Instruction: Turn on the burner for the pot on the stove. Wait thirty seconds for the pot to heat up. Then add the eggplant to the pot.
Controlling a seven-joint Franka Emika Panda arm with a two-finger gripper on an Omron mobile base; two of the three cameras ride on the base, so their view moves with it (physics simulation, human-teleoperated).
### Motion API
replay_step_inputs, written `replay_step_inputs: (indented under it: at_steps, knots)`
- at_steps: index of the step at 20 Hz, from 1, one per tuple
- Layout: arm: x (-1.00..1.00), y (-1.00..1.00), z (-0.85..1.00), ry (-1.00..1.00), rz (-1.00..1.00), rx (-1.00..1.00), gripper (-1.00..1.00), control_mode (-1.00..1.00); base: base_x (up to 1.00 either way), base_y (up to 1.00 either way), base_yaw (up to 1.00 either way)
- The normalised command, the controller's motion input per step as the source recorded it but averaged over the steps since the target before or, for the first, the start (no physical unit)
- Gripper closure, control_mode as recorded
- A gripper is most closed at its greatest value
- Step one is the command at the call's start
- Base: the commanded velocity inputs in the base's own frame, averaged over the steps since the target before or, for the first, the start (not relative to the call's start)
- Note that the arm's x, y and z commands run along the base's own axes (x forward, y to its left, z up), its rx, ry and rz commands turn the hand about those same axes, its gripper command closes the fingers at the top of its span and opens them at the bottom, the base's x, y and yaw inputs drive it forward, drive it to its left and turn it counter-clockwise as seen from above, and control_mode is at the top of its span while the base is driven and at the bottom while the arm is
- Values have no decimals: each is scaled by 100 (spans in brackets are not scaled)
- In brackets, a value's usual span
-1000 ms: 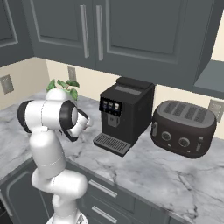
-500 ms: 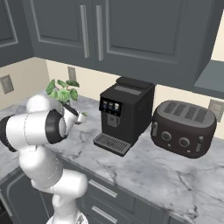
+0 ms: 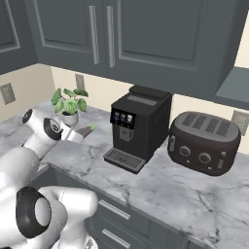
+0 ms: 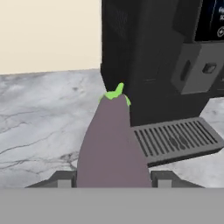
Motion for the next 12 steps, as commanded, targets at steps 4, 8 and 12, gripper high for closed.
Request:
replay_step_inputs:
  at_steps: [4, 8, 12]
  knots:
    - [-100, -3, 100, 0, -24, 3, 100, -100, 0, 0, 0]
    - [-100, -4, 95, 0, -13, 0, 100, -100, 0, 0, 0]
    - [-100, -4, 62, 2, 2, 0, 100, -100, 0, 0, 0]
